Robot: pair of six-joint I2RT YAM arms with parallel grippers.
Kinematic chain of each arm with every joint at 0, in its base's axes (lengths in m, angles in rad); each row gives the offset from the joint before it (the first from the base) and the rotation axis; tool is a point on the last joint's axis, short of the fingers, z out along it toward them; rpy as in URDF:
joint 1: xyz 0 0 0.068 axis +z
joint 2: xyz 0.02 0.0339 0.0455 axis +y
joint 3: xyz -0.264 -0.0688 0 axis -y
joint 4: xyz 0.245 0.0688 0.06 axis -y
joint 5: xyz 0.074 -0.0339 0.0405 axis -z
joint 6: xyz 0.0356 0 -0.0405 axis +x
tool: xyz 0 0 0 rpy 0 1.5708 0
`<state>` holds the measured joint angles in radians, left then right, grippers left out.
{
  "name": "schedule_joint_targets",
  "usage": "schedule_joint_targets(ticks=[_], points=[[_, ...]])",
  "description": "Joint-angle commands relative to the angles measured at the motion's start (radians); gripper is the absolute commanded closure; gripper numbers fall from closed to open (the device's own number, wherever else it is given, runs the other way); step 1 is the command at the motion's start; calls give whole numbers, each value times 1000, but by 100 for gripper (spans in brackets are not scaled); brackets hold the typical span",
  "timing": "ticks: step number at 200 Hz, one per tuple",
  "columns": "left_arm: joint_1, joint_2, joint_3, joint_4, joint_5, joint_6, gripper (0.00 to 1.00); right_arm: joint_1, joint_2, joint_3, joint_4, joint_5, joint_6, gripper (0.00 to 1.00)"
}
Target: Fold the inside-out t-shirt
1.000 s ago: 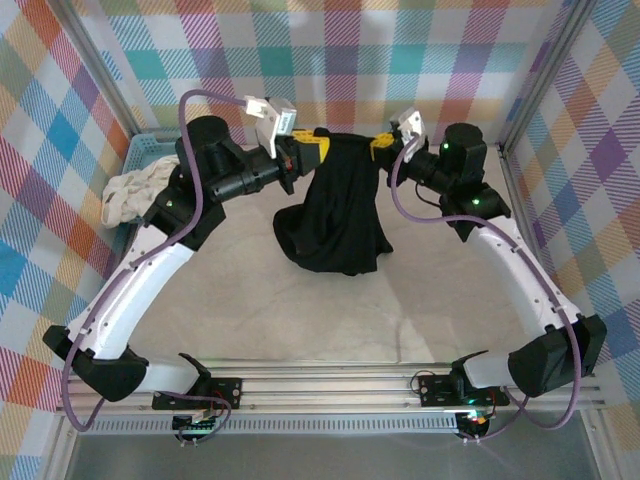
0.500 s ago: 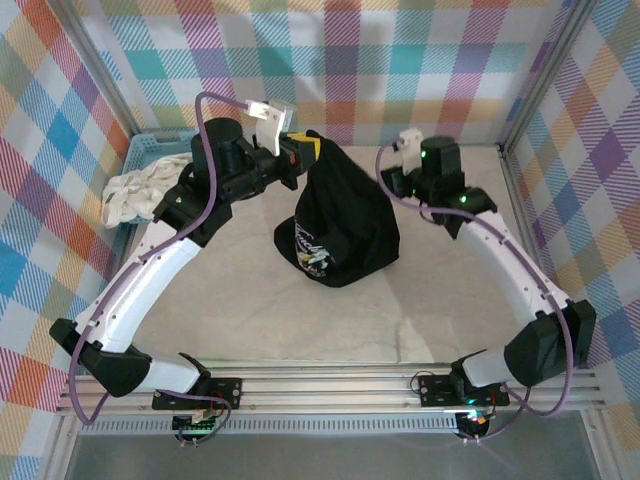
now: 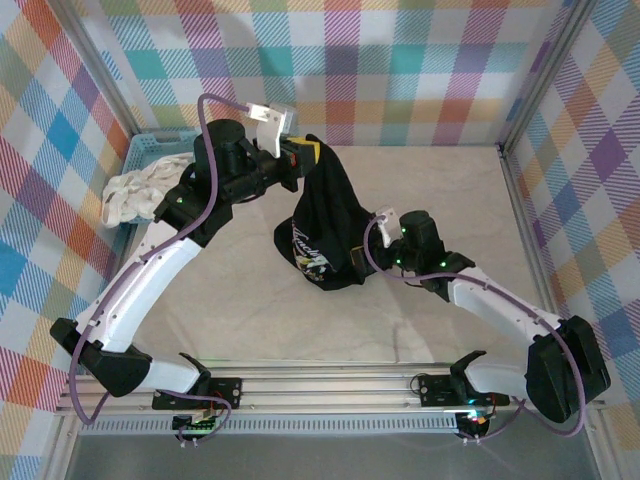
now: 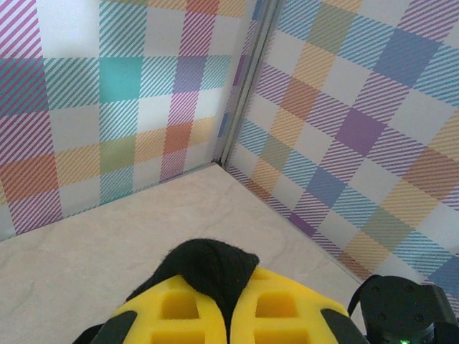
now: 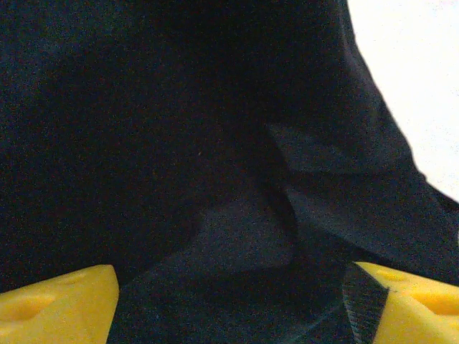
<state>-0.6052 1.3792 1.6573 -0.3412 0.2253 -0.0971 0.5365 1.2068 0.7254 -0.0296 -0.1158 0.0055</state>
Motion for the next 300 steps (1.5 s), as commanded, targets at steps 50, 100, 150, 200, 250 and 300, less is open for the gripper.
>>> schedule_joint_targets(ticks=[50, 100, 150, 200, 250, 300], points=[[4, -2, 25, 14, -18, -7, 100, 41, 106, -59, 195, -21, -28, 15], [5, 9, 33, -2, -47, 6, 100, 42, 1, -116, 204, -57, -31, 14], [5, 6, 33, -5, -45, 15, 100, 81, -27, -183, 222, -81, -90, 14], [5, -1, 33, -16, -53, 20, 100, 80, 105, -126, 298, 79, -96, 39], [56, -77, -44, 15, -173, -7, 100, -17, -115, -45, 124, -30, -146, 93], [170, -209, -156, 98, -201, -124, 100, -135, -310, 241, -199, -255, -171, 100]])
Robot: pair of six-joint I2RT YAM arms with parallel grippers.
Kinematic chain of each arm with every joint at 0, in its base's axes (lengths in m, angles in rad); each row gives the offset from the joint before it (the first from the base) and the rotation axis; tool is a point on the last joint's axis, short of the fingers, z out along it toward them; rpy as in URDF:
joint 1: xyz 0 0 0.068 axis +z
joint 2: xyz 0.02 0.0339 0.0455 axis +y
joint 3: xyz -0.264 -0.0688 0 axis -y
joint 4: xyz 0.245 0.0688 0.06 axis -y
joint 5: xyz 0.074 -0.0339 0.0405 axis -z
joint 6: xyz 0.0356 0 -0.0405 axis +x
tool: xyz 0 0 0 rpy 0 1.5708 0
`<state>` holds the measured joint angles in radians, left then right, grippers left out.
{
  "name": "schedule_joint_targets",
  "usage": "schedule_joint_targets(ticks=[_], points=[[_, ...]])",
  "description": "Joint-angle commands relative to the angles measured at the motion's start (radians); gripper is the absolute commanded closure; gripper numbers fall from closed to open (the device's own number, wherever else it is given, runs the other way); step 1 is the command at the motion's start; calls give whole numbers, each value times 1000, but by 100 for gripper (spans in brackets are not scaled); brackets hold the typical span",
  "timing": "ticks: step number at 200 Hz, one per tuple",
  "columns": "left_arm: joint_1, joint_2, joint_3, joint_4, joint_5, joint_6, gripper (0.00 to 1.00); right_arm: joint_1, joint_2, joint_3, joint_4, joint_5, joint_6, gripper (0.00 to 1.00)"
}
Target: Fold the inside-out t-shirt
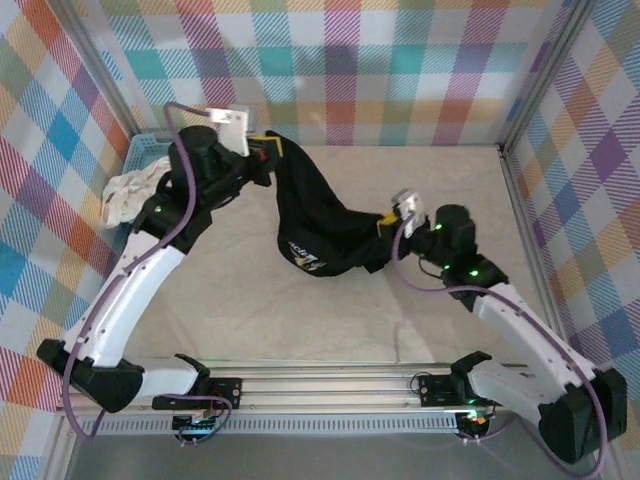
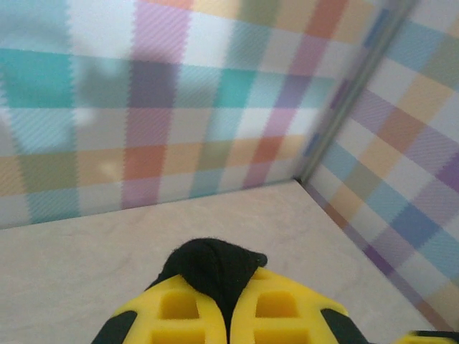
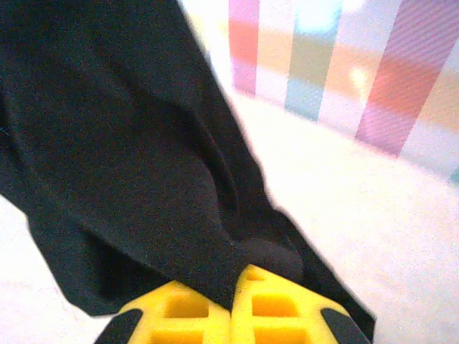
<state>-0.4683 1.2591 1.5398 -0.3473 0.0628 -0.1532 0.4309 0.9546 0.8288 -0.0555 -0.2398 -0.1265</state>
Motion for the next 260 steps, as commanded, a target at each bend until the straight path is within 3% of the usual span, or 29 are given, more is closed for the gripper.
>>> schedule_joint_targets(ticks=[1, 31, 57, 91, 117, 145, 158, 178, 208, 232, 260], points=[[35, -92, -41, 104, -39, -69, 100, -31, -59, 143, -179, -132, -40, 100], [53, -199, -163, 140, -128, -113, 100, -44, -43, 319, -324, -94, -42, 100], [65, -229, -271, 120, -272, -118, 100, -46, 57, 400, -390, -75, -30, 100], [129, -126, -416, 93, -443, -102, 100, -46, 263, 433, -412, -137, -13, 100], [202, 22, -477, 122, -504, -99, 100, -45, 386, 447, -412, -141, 0, 100], [204, 116, -474, 109, -365, -108, 77, -44, 433, 418, -336, -295, 69, 100], [188, 83, -537, 159, -276, -152, 63, -45, 447, 412, -326, -332, 81, 100], [132, -1, -657, 250, -188, -200, 50, -46, 458, 411, -331, -339, 85, 100], [13, -64, -758, 310, -109, -194, 43, -47, 467, 421, -343, -342, 70, 100], [-69, -52, -805, 381, -40, -65, 37, -49, 472, 430, -362, -330, 47, 100], [-118, 60, -724, 336, 15, 89, 28, -50, 472, 440, -376, -313, 36, 100]])
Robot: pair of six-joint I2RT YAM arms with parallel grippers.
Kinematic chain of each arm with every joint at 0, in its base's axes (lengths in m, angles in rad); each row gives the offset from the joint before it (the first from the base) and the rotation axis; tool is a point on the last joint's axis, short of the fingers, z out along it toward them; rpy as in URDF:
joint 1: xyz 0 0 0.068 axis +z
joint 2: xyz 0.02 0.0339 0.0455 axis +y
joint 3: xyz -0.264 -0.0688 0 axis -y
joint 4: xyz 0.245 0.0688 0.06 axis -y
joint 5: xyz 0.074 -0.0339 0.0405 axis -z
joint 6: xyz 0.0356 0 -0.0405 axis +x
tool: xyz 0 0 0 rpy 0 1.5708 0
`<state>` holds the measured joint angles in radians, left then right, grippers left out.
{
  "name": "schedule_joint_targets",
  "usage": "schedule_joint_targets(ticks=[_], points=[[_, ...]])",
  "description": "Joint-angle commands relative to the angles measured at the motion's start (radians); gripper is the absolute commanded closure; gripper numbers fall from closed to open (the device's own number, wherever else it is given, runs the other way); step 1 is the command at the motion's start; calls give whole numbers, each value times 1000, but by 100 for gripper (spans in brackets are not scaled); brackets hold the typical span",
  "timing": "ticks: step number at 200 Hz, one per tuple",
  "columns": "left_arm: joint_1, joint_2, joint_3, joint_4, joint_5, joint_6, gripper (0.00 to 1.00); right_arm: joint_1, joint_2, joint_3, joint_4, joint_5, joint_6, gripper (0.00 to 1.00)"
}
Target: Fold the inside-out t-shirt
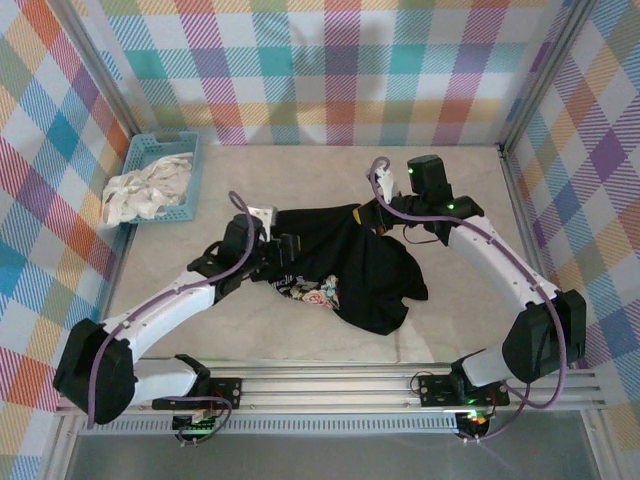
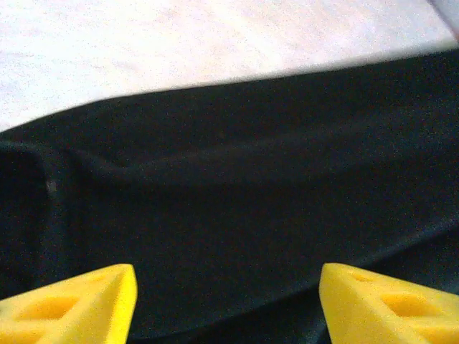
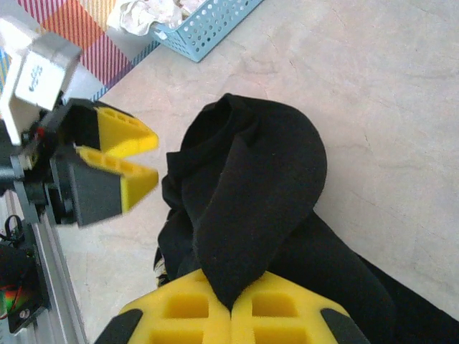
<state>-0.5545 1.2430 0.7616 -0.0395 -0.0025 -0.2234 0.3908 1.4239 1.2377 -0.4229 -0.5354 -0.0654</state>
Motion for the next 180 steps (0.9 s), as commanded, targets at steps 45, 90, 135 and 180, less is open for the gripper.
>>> schedule_joint_targets(ticks=[45, 90, 135, 180], points=[[-41, 220, 128, 41, 82, 230, 23, -10, -5, 42, -29, -5, -25, 100], [-22, 386, 262, 39, -90, 217, 43, -12, -14, 28, -27, 8, -73, 100], [78, 339, 424, -110, 324, 93, 100, -12, -31, 63, 9, 343, -85, 94], [47, 82, 417, -8, 688, -264, 100, 12, 82, 222, -70, 838, -104, 68]])
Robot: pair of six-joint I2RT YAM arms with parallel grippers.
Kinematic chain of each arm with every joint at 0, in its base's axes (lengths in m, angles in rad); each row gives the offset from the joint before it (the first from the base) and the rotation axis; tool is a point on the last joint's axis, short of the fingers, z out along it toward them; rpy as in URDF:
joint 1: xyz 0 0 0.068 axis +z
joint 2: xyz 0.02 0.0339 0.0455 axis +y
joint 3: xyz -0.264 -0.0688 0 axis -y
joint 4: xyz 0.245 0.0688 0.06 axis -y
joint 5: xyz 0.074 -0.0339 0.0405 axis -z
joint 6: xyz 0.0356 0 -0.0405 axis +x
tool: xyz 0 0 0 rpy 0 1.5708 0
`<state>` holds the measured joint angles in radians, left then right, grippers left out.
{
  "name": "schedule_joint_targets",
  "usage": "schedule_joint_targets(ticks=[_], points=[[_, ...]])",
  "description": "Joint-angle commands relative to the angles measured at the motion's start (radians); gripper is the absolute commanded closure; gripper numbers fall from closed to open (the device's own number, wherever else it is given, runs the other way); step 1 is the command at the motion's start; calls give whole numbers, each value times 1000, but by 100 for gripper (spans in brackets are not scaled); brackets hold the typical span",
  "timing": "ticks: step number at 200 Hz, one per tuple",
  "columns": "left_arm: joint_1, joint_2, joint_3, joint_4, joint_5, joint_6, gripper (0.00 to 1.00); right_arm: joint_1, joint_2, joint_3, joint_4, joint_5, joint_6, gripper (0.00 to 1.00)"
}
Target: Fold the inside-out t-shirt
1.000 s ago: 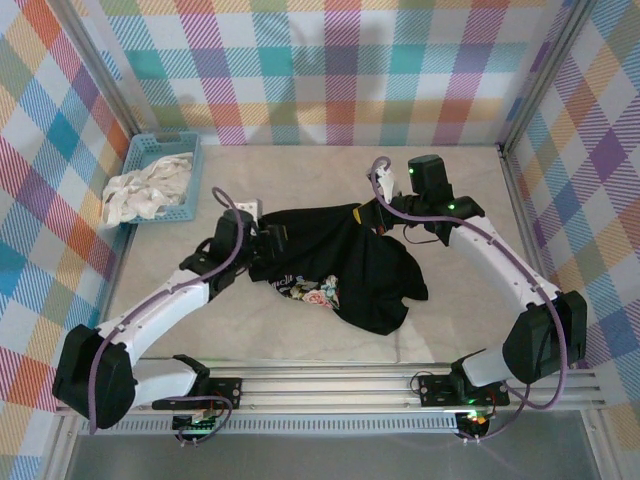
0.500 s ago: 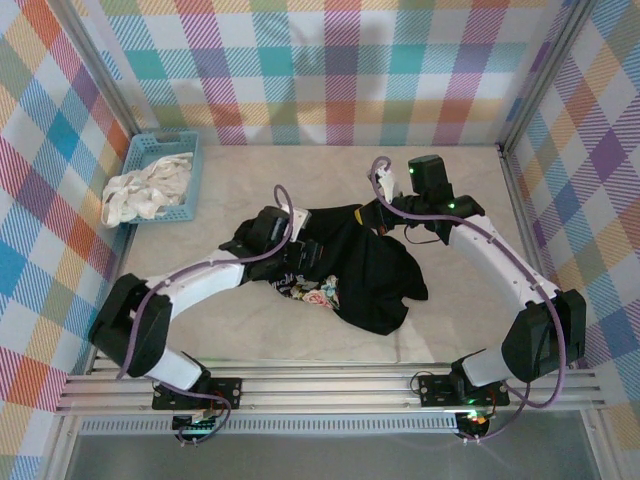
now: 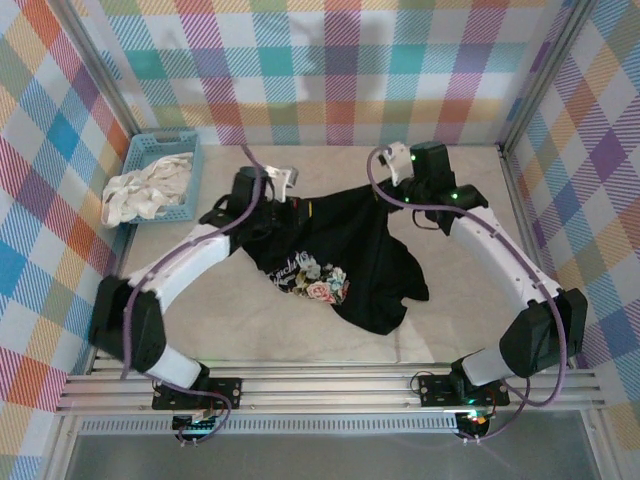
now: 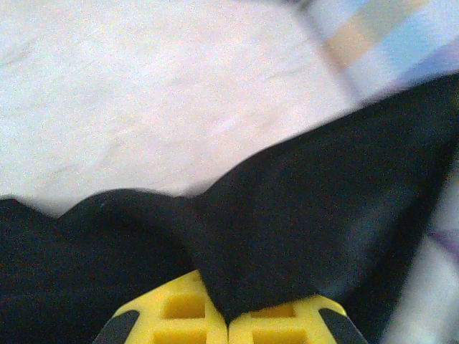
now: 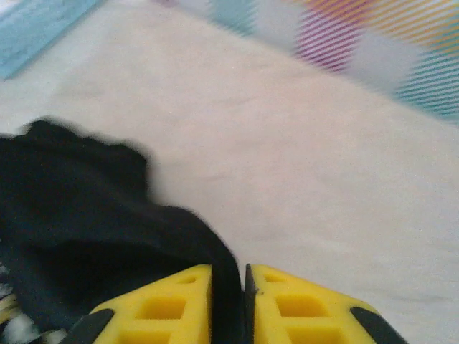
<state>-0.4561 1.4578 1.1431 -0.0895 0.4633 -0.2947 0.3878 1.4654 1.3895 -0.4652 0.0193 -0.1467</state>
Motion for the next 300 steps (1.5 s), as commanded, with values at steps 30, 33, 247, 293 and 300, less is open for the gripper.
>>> schedule_joint_targets(ticks=[30, 33, 247, 293, 300], points=[[-66, -172, 88, -91, 96, -173, 100, 36, -86, -28, -4, 79, 16, 56], [-67, -172, 92, -100, 89, -171, 100, 39, -108, -52, 5, 48, 20, 55], [-10, -234, 353, -252, -18, -141, 100, 282, -125, -746, 685, -383, 429, 91], [-6, -223, 366, -254, 6, -135, 100, 287, -275, -709, 555, -368, 249, 65], [-7, -219, 369, -254, 14, -135, 100, 287, -295, -699, 557, -376, 238, 61]])
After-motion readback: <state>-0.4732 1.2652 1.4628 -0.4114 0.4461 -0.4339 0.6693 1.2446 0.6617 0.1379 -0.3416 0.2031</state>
